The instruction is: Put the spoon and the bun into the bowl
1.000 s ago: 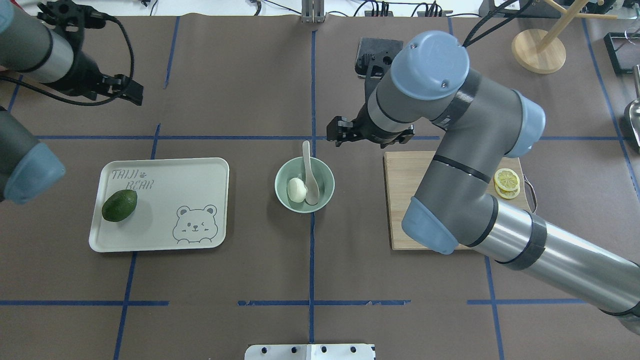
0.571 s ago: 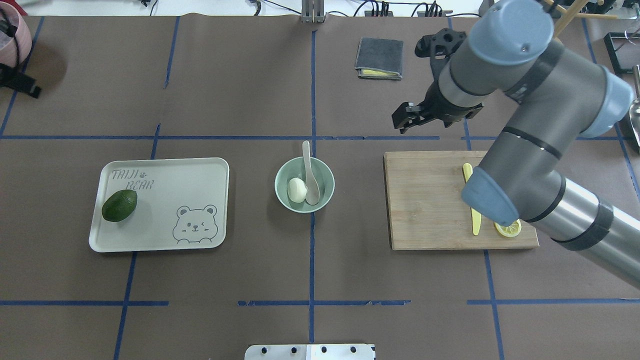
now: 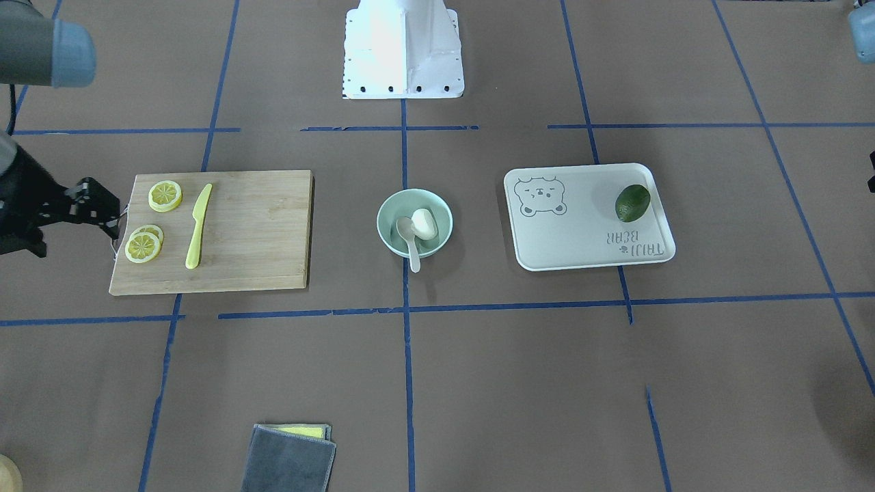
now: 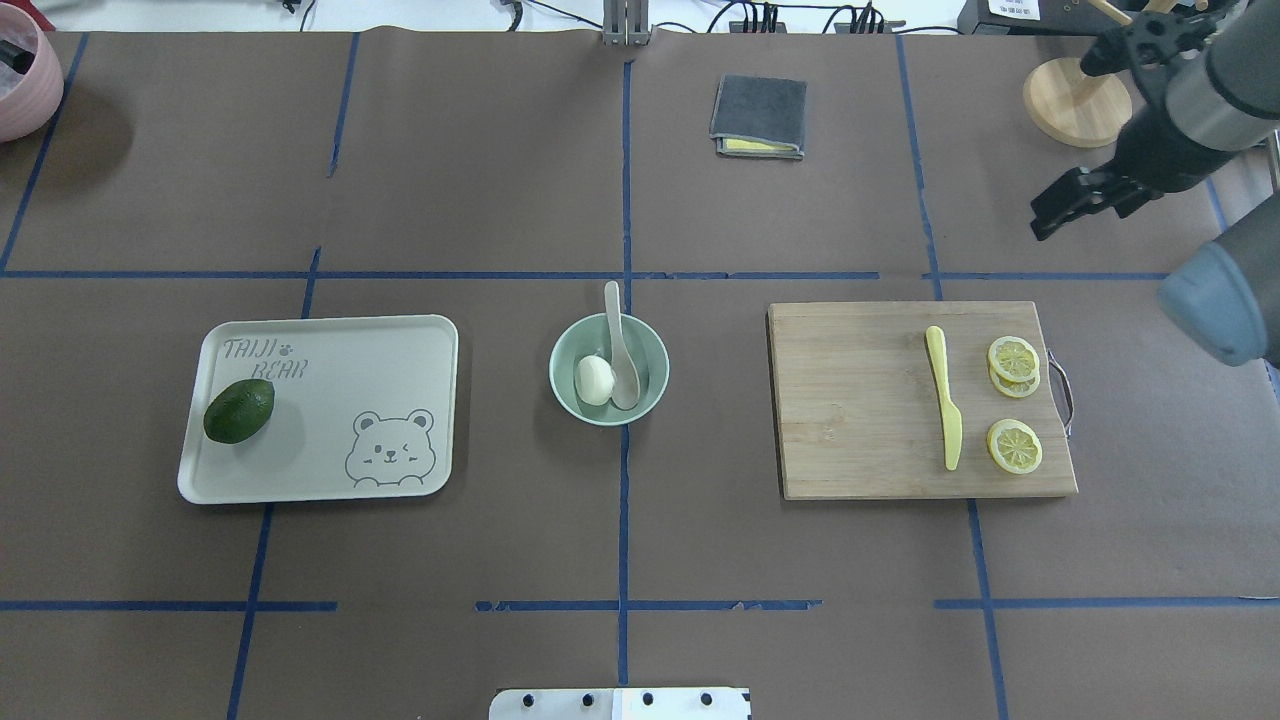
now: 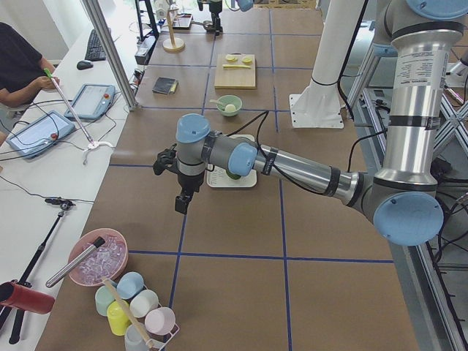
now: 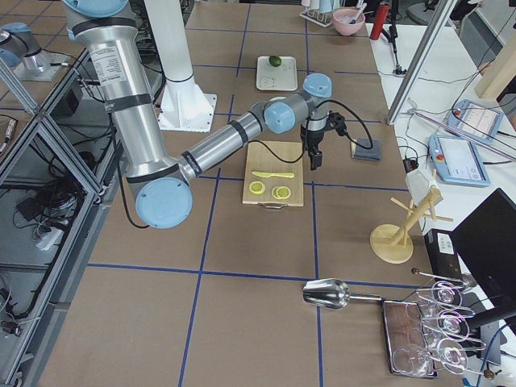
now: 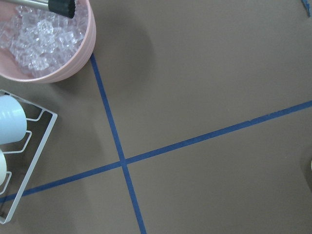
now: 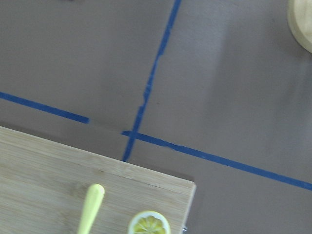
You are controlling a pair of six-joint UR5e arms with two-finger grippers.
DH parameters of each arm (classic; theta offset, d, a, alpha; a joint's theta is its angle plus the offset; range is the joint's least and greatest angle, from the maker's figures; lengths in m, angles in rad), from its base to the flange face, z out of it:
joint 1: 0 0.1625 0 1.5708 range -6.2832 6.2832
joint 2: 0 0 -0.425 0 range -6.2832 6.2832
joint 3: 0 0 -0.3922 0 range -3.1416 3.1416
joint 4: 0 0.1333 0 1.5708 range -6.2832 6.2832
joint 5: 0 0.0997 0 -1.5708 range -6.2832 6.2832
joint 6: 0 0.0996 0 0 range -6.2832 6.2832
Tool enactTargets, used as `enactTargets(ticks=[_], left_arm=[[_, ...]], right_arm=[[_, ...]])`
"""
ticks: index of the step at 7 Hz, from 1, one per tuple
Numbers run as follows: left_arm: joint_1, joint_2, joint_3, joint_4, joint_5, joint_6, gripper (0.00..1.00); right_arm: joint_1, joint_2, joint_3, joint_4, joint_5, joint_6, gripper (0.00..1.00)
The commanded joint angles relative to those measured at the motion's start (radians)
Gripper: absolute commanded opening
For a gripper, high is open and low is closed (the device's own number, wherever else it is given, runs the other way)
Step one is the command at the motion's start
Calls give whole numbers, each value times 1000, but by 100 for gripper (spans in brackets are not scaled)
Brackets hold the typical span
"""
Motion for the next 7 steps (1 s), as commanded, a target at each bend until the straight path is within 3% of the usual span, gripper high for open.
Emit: enactTargets(ticks=[1, 3, 7], left_arm=[[-54, 22, 26, 28, -13, 32, 100], [-70, 38, 88, 31, -126, 105, 100], [-90, 55, 86, 31, -131, 106, 100]], right_arm=[[174, -124, -47, 1, 88, -242, 100], [281, -159, -134, -1, 110, -396, 100], [381, -232, -170, 5, 125, -411, 100]])
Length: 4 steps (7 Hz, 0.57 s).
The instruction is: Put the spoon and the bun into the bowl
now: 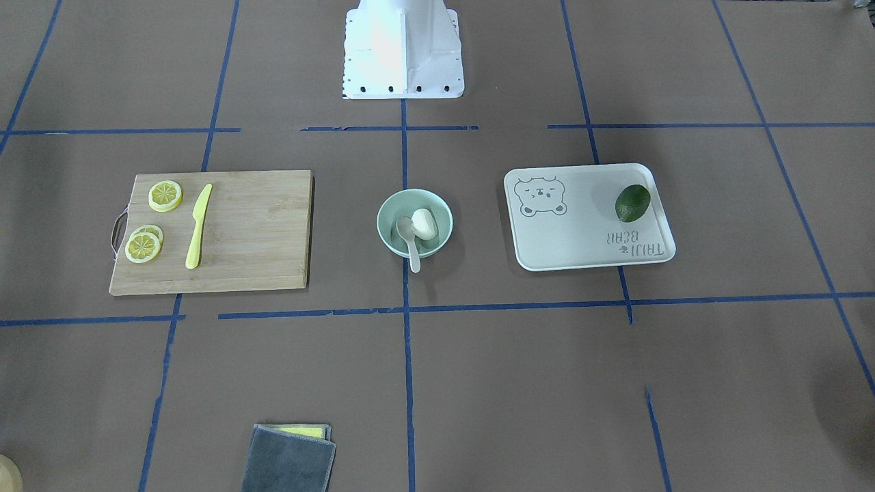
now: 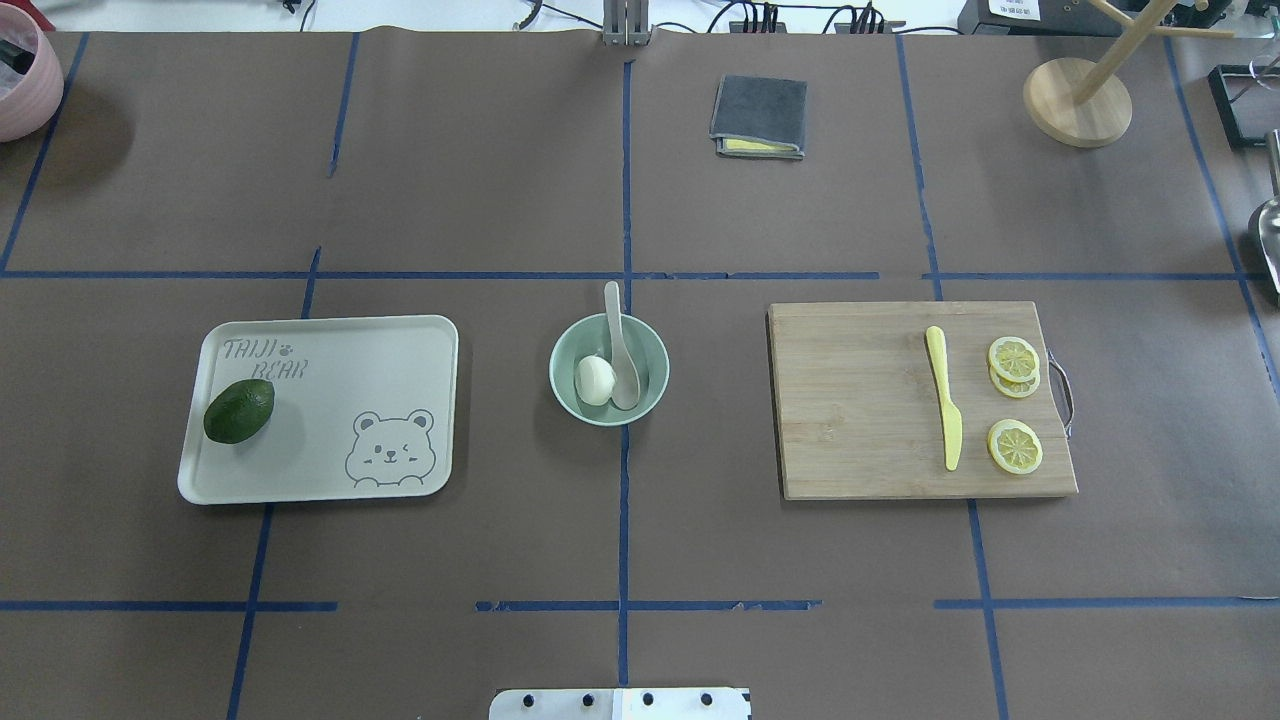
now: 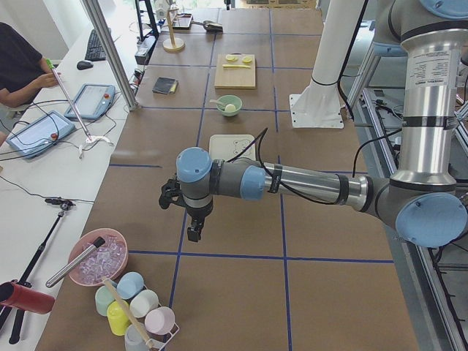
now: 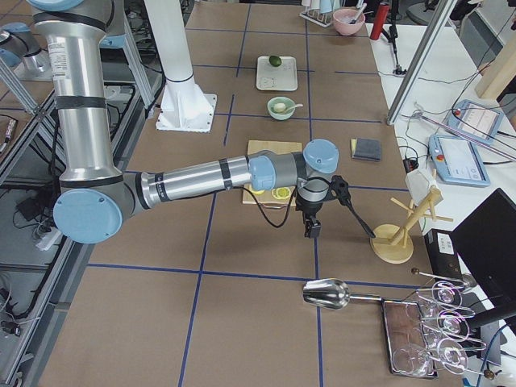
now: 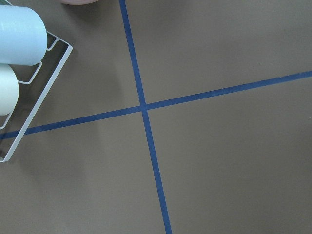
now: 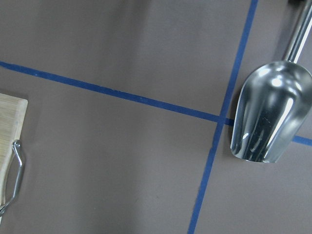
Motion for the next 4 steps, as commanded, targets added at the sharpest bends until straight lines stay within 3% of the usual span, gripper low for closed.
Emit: enactTargets(ticks=[1, 4], left_arm=[[-4, 4, 2, 0, -3, 1, 100], [-2, 68, 5, -15, -6, 5, 100]], right_arm=[[30, 6, -32, 5, 14, 14, 100], [30, -11, -53, 8, 16, 16, 100]])
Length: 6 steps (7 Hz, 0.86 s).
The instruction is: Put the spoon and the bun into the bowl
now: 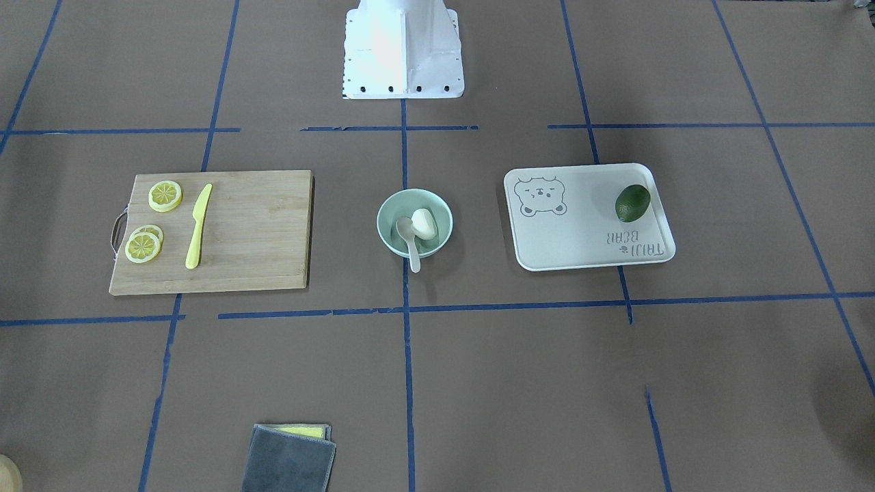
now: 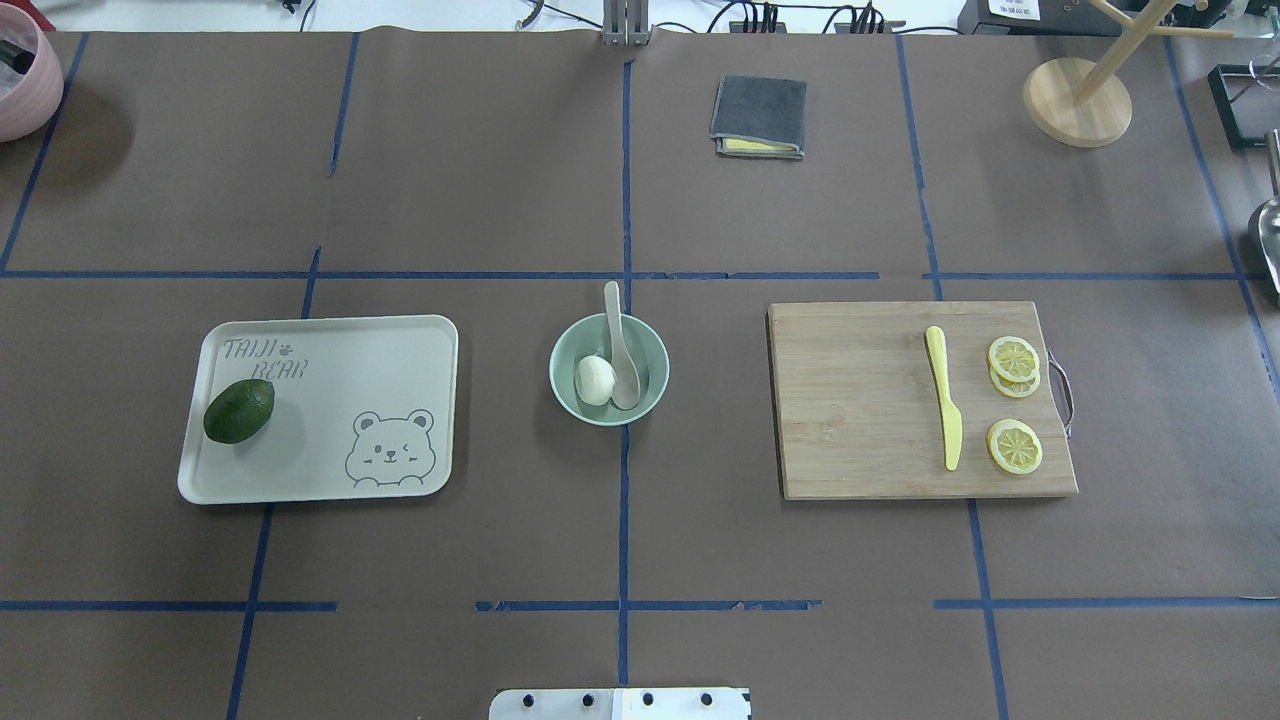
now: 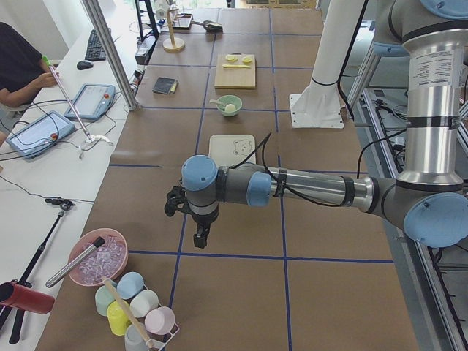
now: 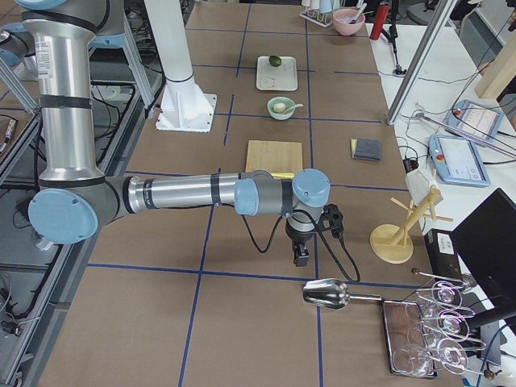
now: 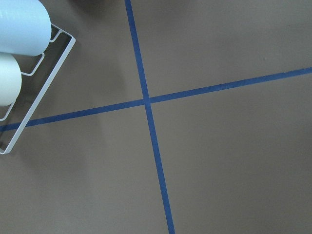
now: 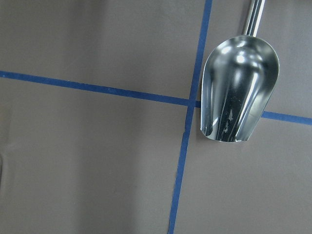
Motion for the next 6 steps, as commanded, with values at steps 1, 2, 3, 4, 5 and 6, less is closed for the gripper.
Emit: enactTargets(ticks=[1, 2, 3, 4, 5, 6], left_arm=[[1, 30, 5, 1, -9, -1, 100], [-2, 32, 15, 2, -22, -2, 100], [-3, 32, 19, 4, -23, -8, 100], [-11, 30, 25, 5, -23, -10, 100], [-23, 30, 27, 7, -23, -11, 100], [-34, 29, 27, 7, -23, -13, 100]], right_arm=[[1, -4, -33, -1, 12, 2, 100], [7, -3, -59, 1, 47, 1, 100], [19, -3, -59, 1, 63, 2, 100], [31, -3, -61, 1, 63, 2, 100], [41, -1, -59, 1, 63, 2, 100], [42, -1, -59, 1, 63, 2, 100]])
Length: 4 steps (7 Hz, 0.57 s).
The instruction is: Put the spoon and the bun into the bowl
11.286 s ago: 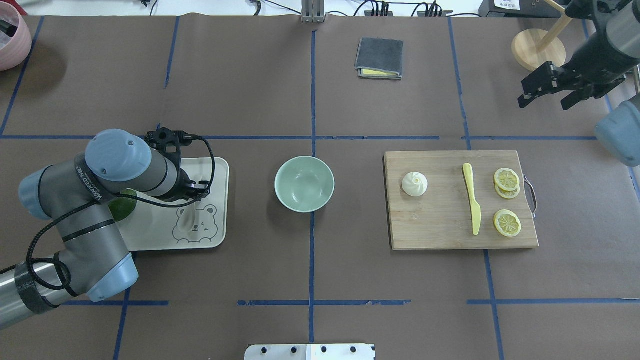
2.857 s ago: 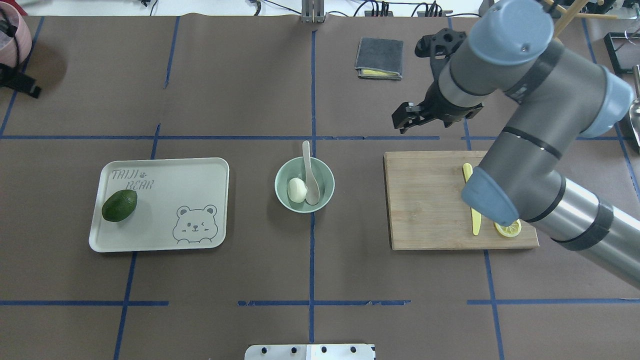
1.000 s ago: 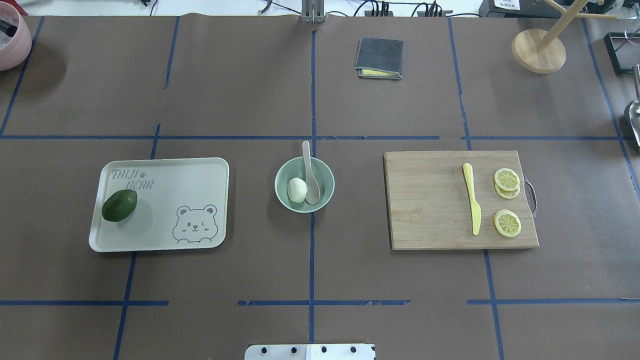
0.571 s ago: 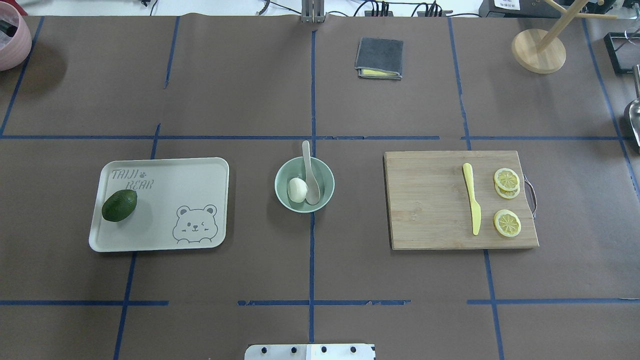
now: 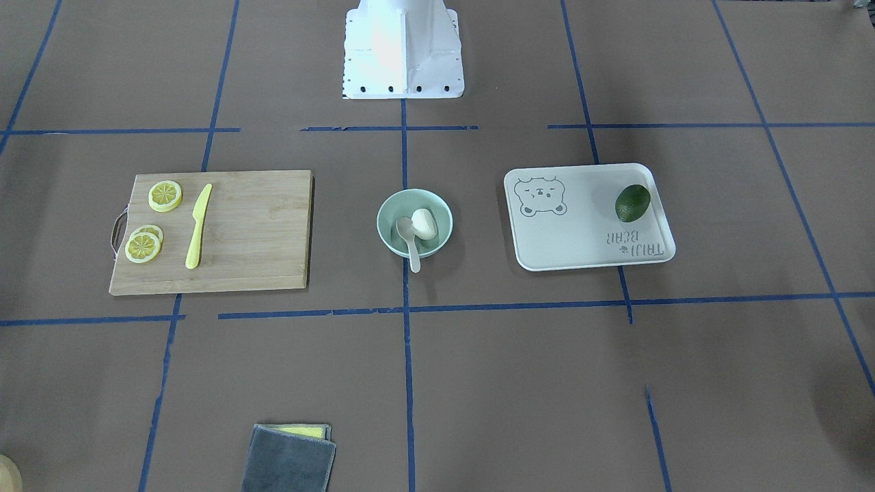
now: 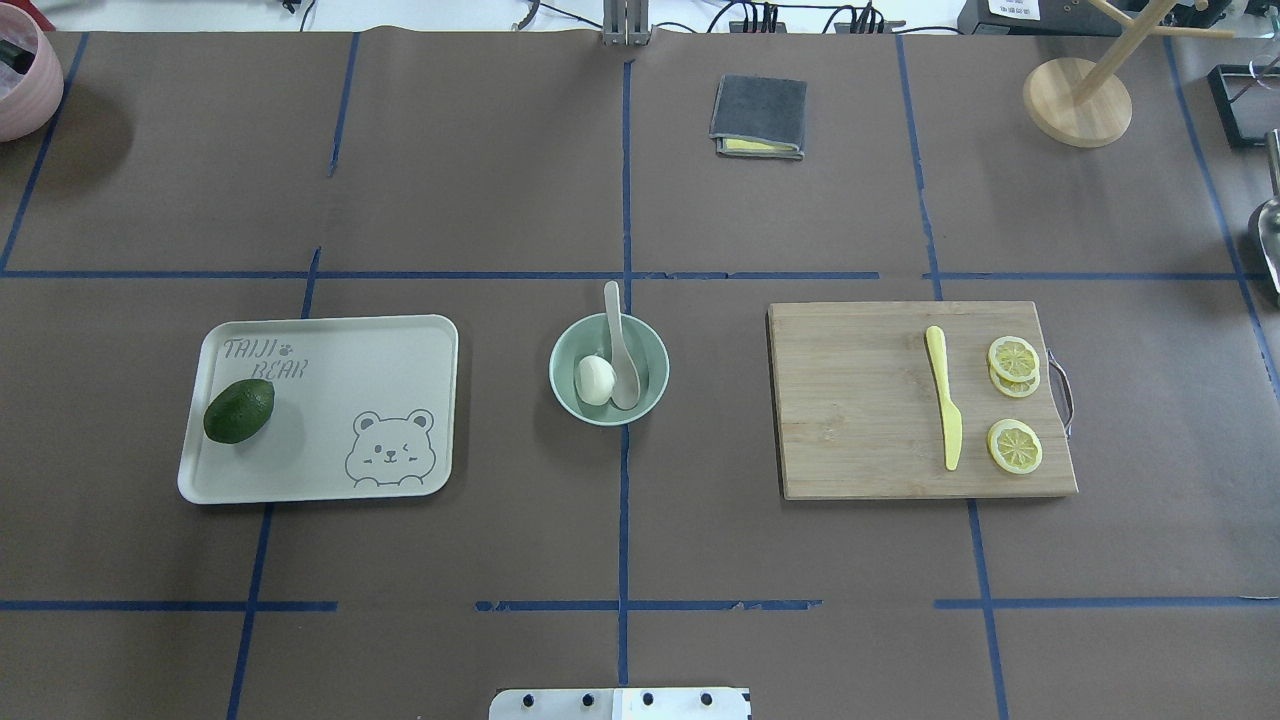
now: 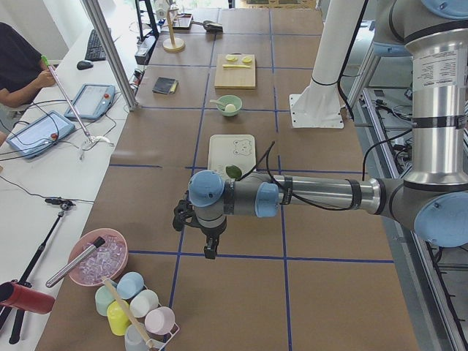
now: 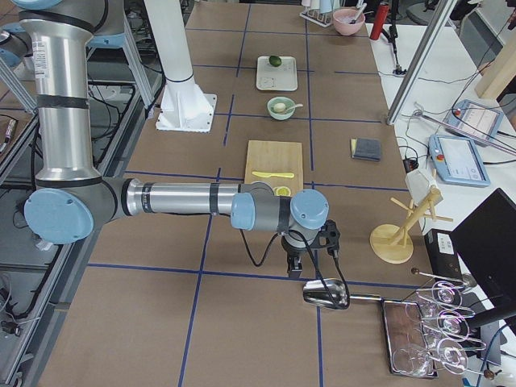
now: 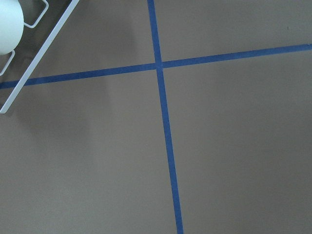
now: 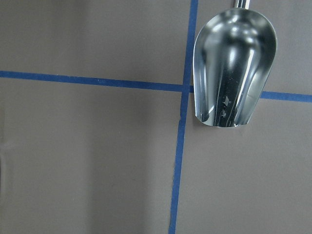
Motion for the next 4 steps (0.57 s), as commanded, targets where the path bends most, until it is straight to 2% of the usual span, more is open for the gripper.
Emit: enactTargets(ticks=[1, 4], left_arm=[[-16, -3, 2, -1, 0, -2, 100], [-16, -7, 0, -1, 1, -2, 100]], right_arm=[[8, 1, 0, 0, 1, 0, 100], [8, 2, 1, 0, 0, 0, 100]])
